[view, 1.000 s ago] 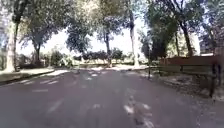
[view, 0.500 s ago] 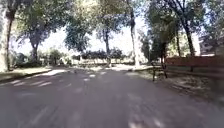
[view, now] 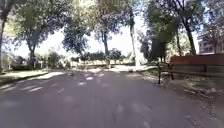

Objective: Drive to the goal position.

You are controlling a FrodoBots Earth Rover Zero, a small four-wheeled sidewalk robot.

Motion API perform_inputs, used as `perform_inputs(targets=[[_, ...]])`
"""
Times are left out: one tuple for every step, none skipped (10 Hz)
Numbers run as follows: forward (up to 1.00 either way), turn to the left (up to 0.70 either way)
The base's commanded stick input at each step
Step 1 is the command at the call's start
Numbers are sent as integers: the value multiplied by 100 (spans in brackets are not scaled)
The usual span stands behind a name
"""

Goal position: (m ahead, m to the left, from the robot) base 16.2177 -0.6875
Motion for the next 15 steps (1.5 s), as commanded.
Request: perform_inputs(targets=[[85, 0], [85, 0], [85, 0], [85, 0], [85, 0], [85, 0], [85, 0], [85, 0], [85, 0], [85, 0], [85, 0], [85, 0], [85, 0], [85, 0], [85, 0]])
